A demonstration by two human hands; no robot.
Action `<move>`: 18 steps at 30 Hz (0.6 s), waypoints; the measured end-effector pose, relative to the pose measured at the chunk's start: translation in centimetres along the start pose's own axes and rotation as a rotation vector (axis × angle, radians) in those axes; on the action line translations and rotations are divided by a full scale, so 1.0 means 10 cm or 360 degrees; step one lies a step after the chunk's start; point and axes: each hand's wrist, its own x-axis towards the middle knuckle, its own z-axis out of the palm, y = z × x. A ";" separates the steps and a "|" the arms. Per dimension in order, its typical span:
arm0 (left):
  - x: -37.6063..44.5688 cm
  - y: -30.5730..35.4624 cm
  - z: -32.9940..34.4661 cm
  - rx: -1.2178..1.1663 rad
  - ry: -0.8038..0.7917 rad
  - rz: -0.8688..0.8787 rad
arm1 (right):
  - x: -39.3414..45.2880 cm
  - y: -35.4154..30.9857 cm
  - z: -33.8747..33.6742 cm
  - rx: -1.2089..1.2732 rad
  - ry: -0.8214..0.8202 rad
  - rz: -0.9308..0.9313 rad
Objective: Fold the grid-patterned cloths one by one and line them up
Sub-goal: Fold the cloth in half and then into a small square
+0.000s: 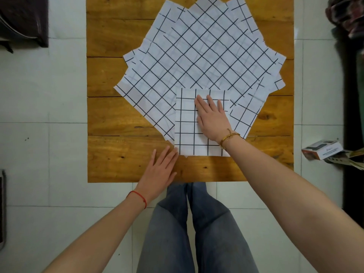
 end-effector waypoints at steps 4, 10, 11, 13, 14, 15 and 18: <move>0.06 0.04 -0.11 -0.0164 0.0222 0.0009 | -0.11 0.06 -0.01 0.0223 0.0206 -0.0029; 0.51 0.07 -0.47 -0.0777 0.0571 -0.0545 | -0.45 0.35 0.02 0.0706 0.0859 0.0702; 0.61 0.06 -0.50 -0.0878 0.0581 -0.0650 | -0.49 0.40 0.06 0.0770 0.0845 0.0817; 0.77 0.03 -0.53 -0.1023 0.0570 -0.0823 | -0.56 0.47 0.13 0.0971 0.0744 0.0955; 0.85 0.03 -0.53 -0.1094 0.0544 -0.0902 | -0.59 0.49 0.15 0.1067 0.0682 0.0985; 0.91 0.02 -0.54 -0.1182 0.0513 -0.0977 | -0.61 0.49 0.16 0.1147 0.0630 0.1005; 1.04 0.02 -0.56 -0.1478 0.0441 -0.1181 | -0.63 0.44 0.15 0.1384 0.0586 0.1061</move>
